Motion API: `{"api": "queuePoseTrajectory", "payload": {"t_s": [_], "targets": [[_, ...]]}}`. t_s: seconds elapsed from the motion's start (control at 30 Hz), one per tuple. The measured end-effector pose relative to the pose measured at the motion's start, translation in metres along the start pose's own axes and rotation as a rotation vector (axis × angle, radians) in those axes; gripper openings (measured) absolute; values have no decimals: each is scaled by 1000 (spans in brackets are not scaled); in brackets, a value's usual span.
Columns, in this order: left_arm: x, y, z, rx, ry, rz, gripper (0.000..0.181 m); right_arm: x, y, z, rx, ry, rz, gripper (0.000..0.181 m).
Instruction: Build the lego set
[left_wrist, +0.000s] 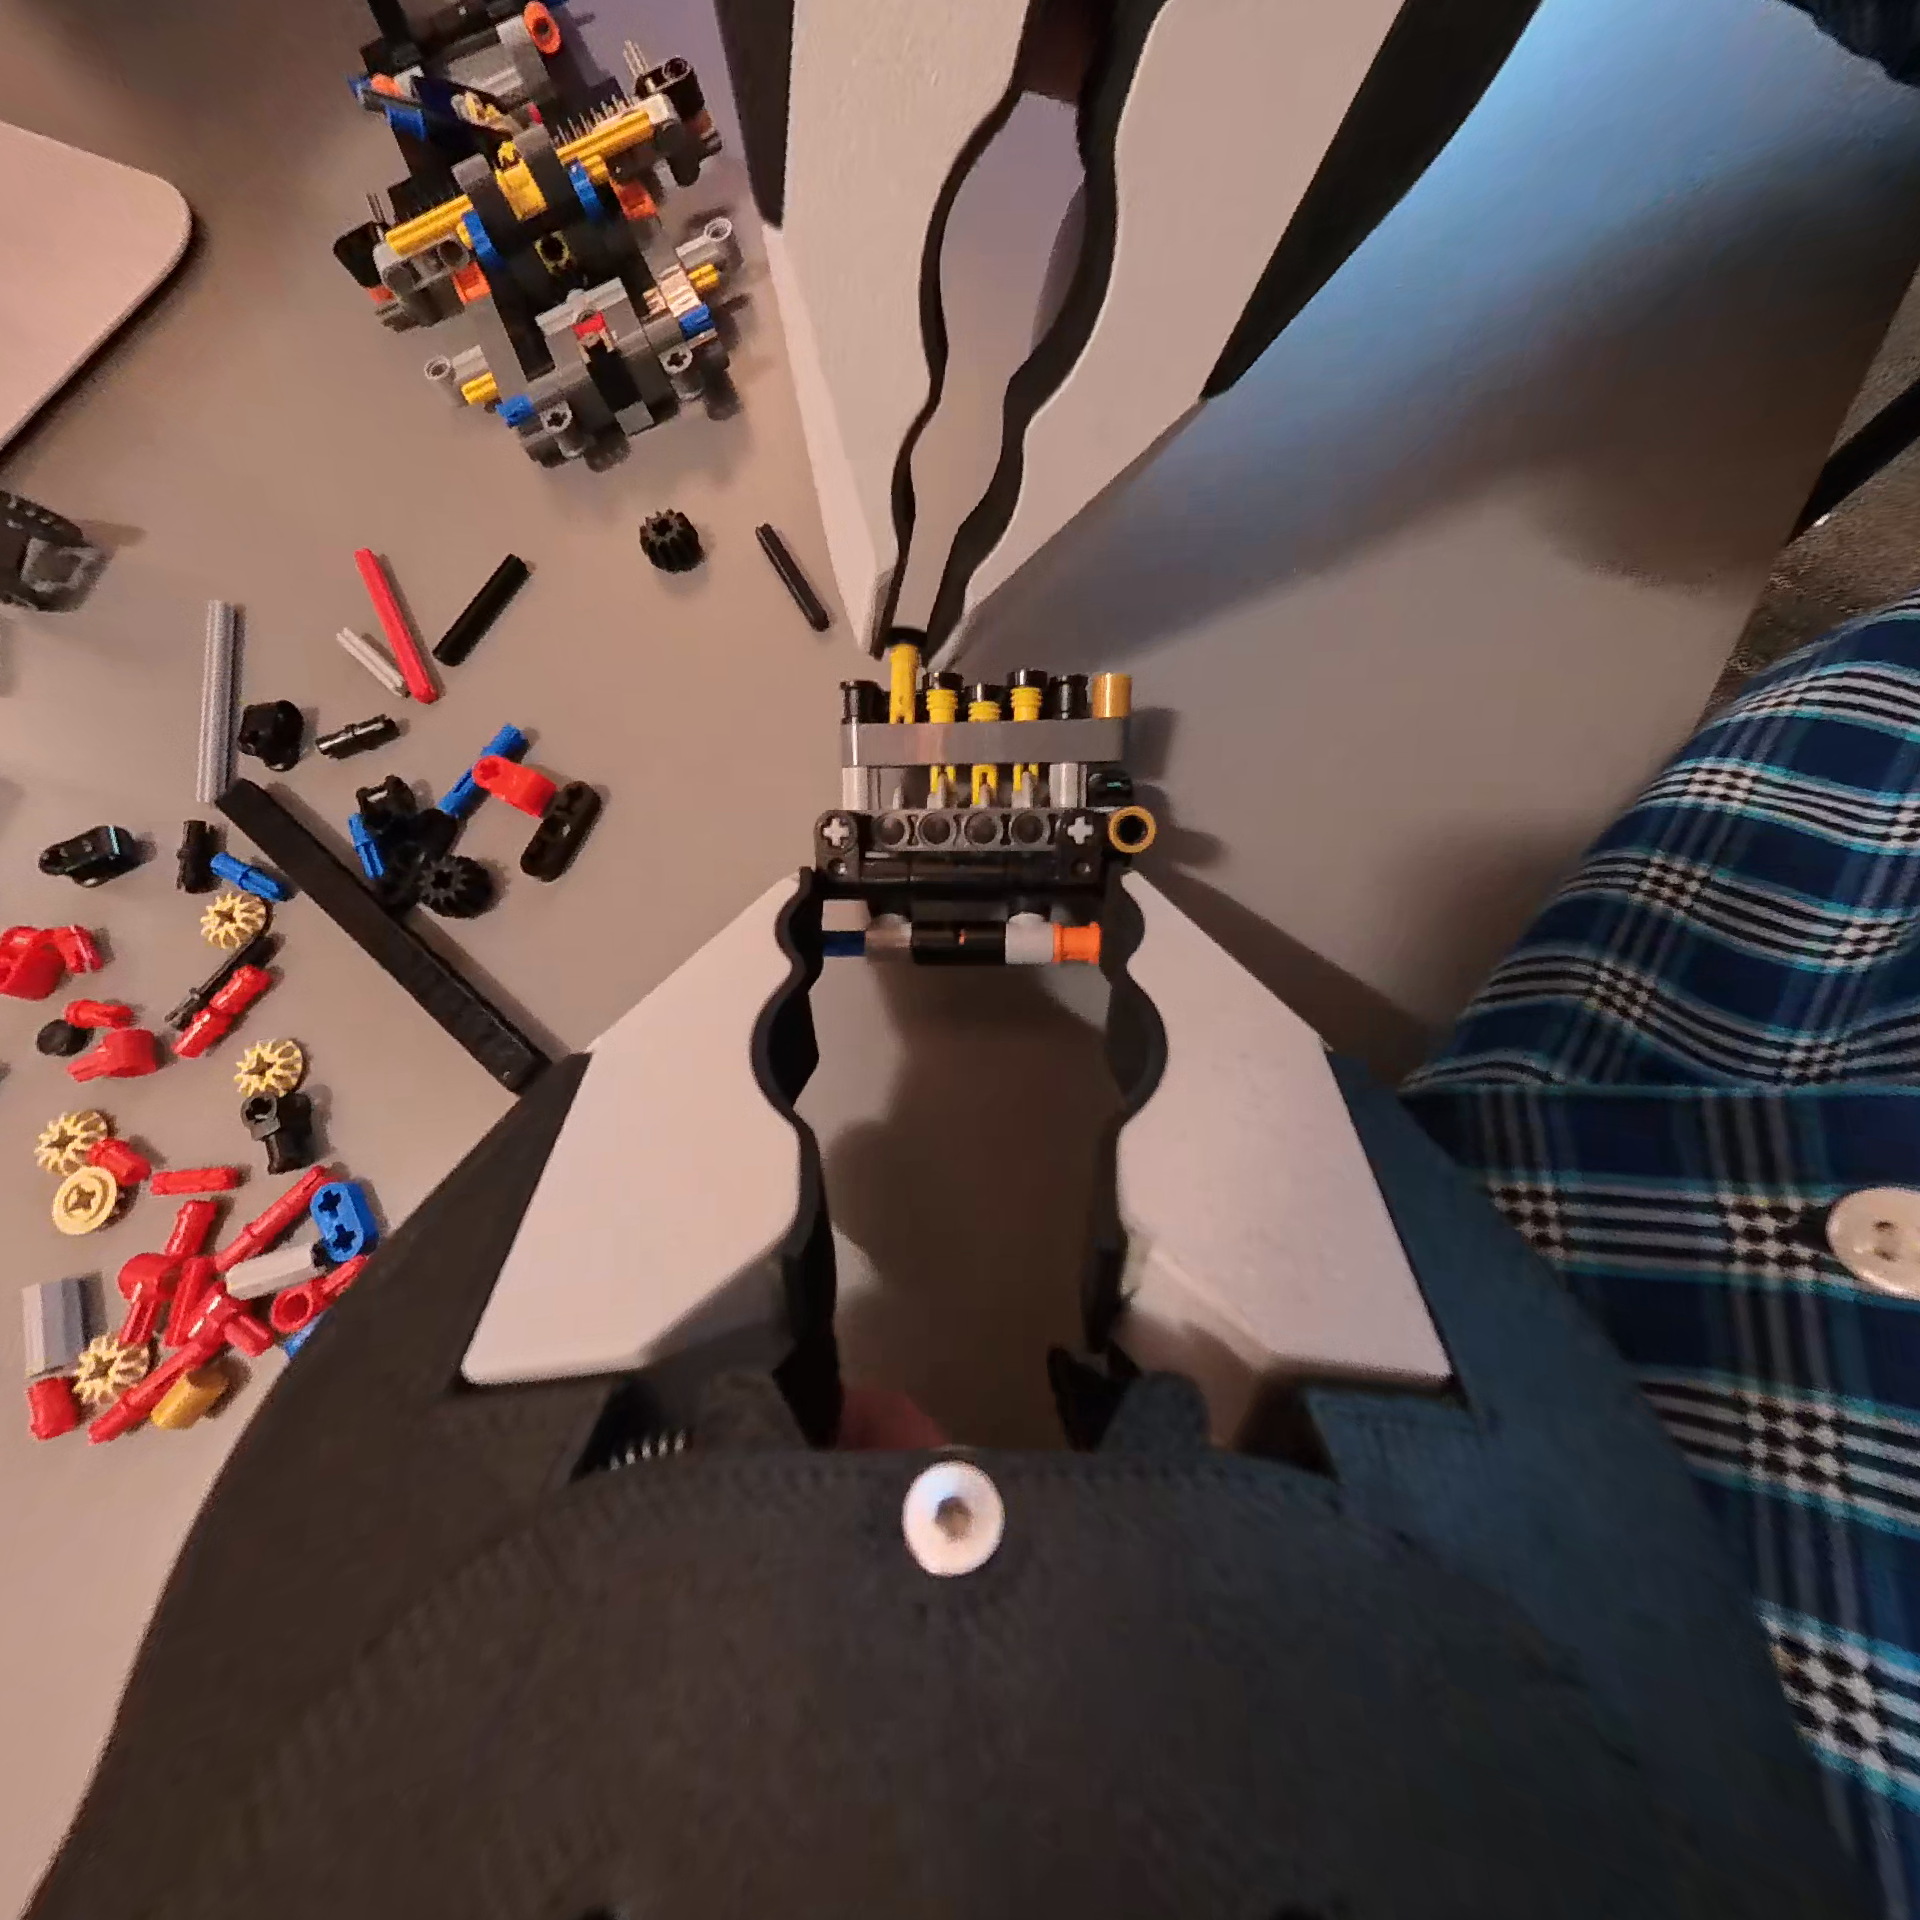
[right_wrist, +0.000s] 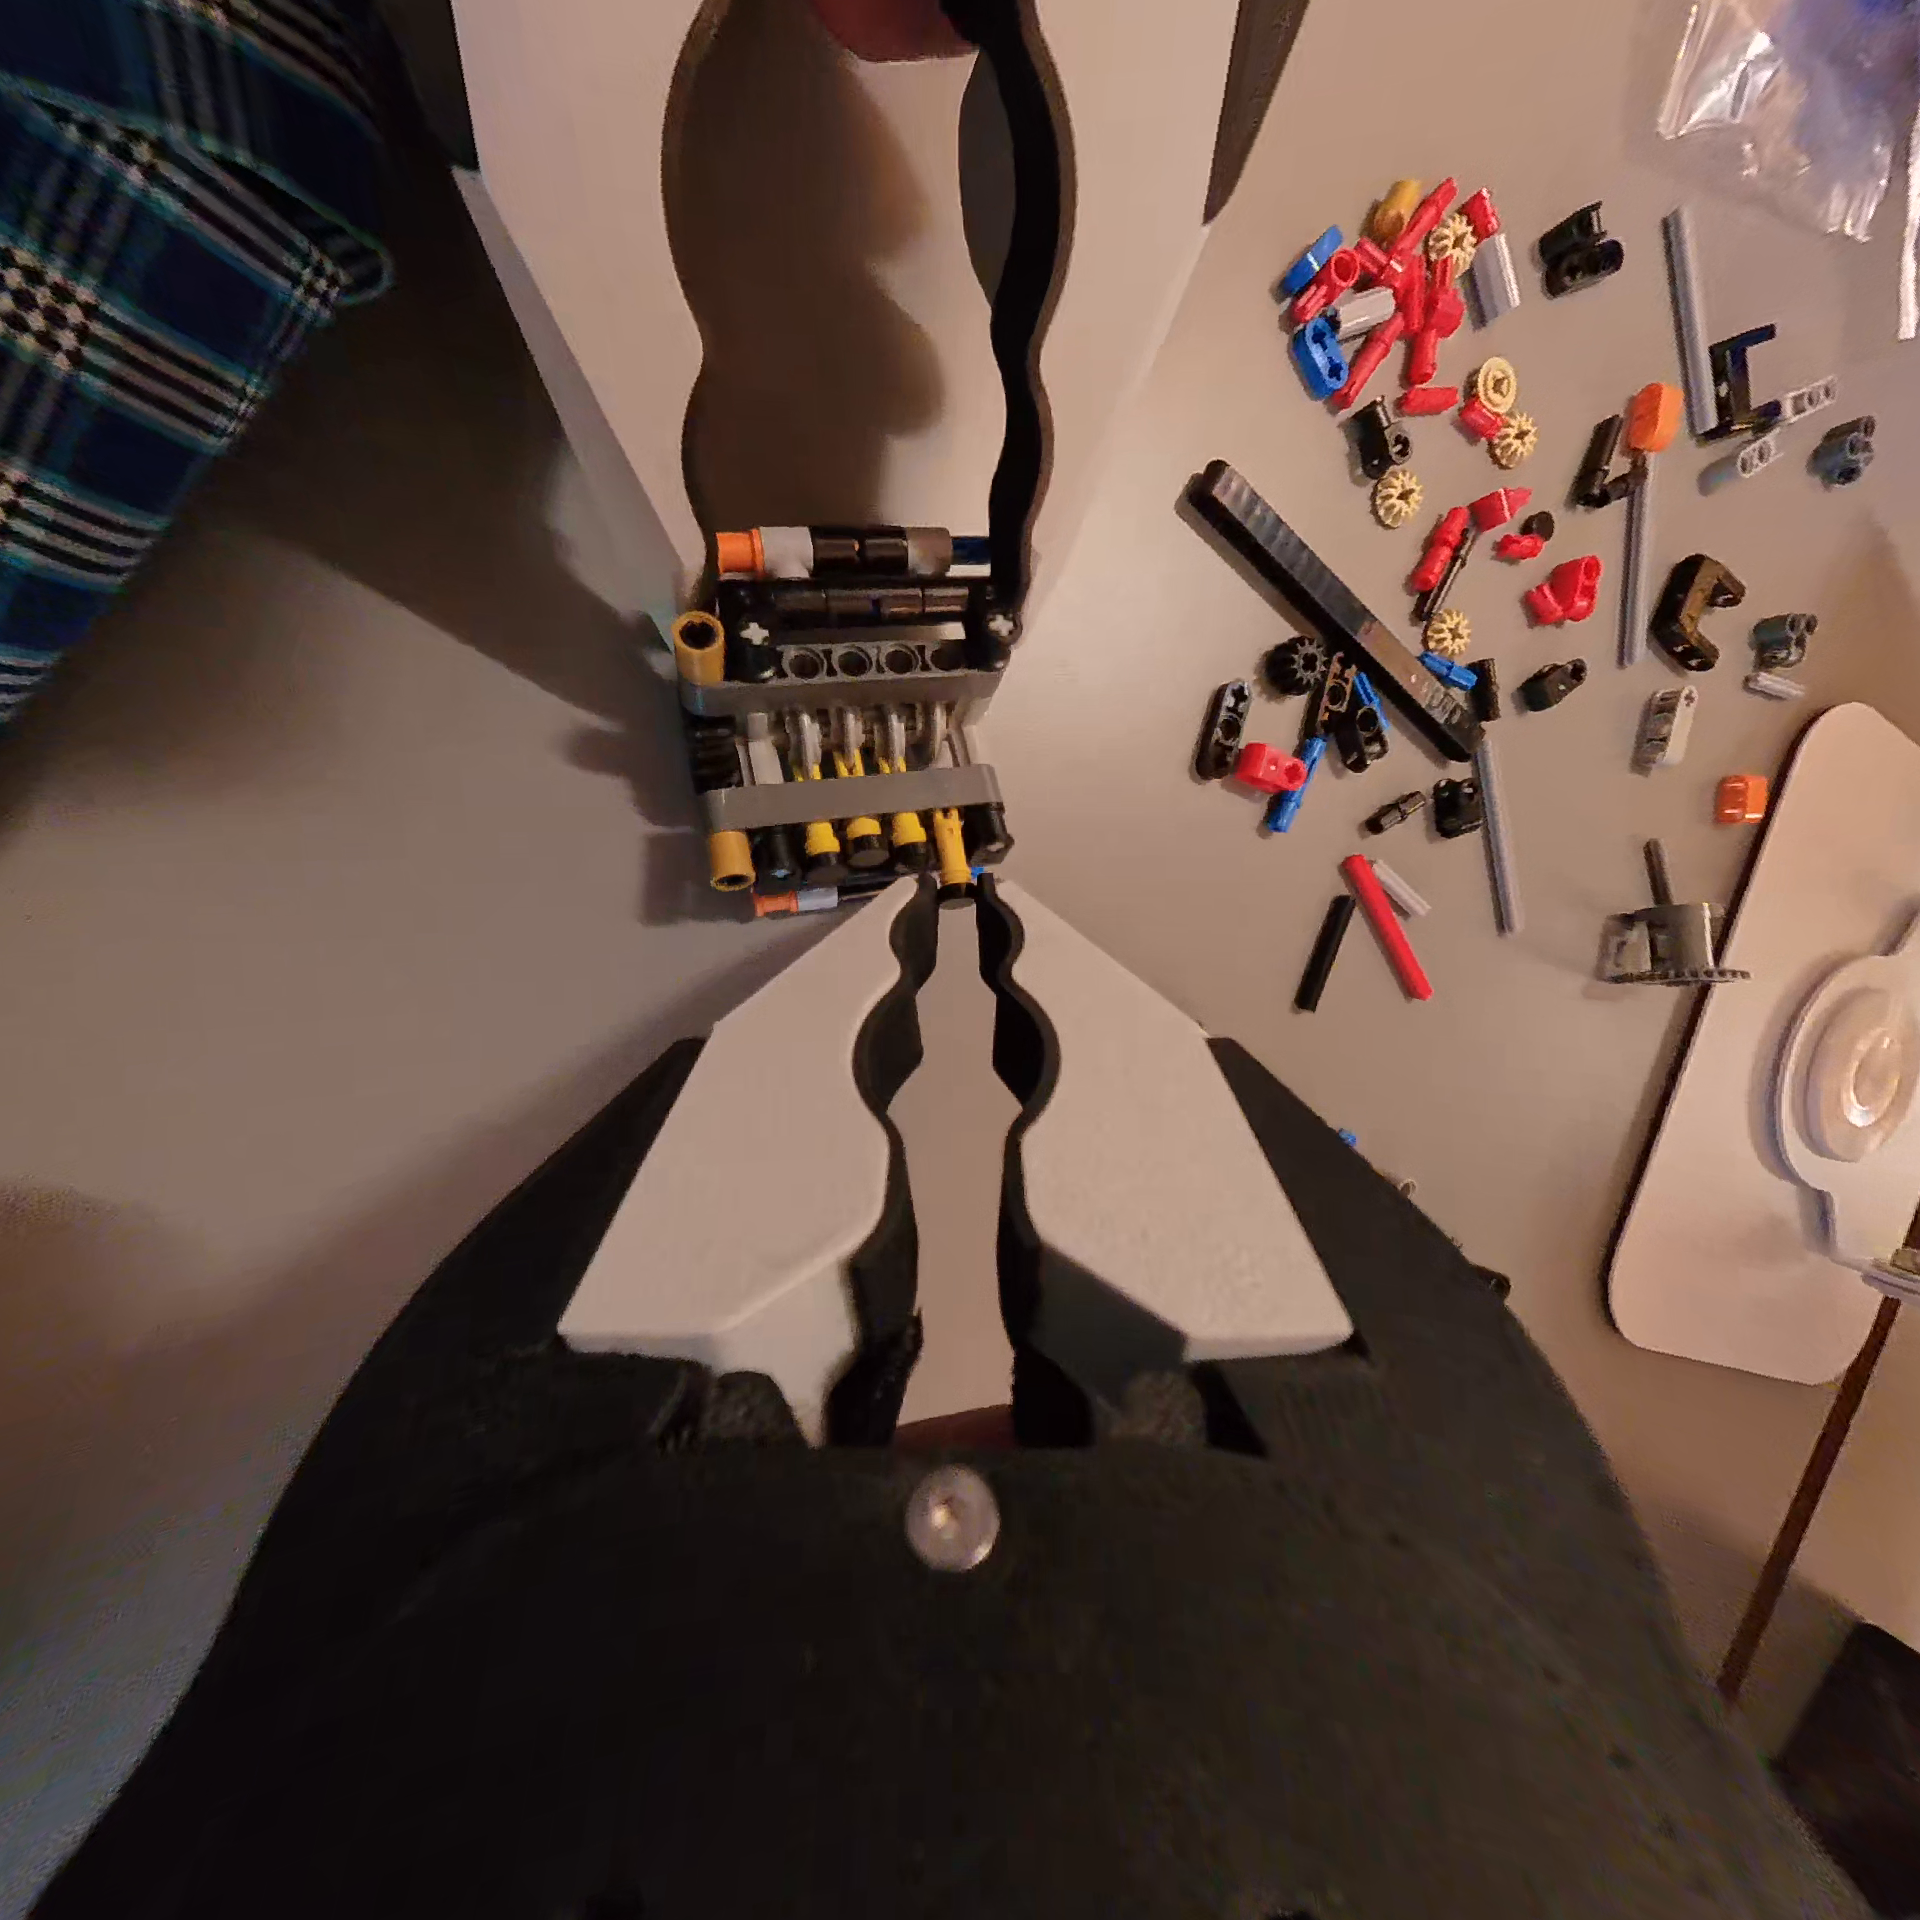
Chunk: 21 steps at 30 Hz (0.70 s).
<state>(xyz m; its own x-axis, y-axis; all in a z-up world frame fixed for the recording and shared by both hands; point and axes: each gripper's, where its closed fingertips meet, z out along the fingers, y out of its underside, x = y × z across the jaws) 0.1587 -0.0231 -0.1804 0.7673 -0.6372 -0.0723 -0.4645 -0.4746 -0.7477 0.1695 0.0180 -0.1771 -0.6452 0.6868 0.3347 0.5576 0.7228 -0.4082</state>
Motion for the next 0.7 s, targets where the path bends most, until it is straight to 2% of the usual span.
{"api": "queuePoseTrajectory", "payload": {"t_s": [0.37,0.57,0.7], "targets": [[-1,2,-1,4,8,-24,52,5,0,0,35,4,84,16],[-2,3,-1,5,9,-28,52,13,1,-15,142,25,197,4],[-1,2,-1,9,10,-24,51,10,2,-8,158,4,223,0]]}}
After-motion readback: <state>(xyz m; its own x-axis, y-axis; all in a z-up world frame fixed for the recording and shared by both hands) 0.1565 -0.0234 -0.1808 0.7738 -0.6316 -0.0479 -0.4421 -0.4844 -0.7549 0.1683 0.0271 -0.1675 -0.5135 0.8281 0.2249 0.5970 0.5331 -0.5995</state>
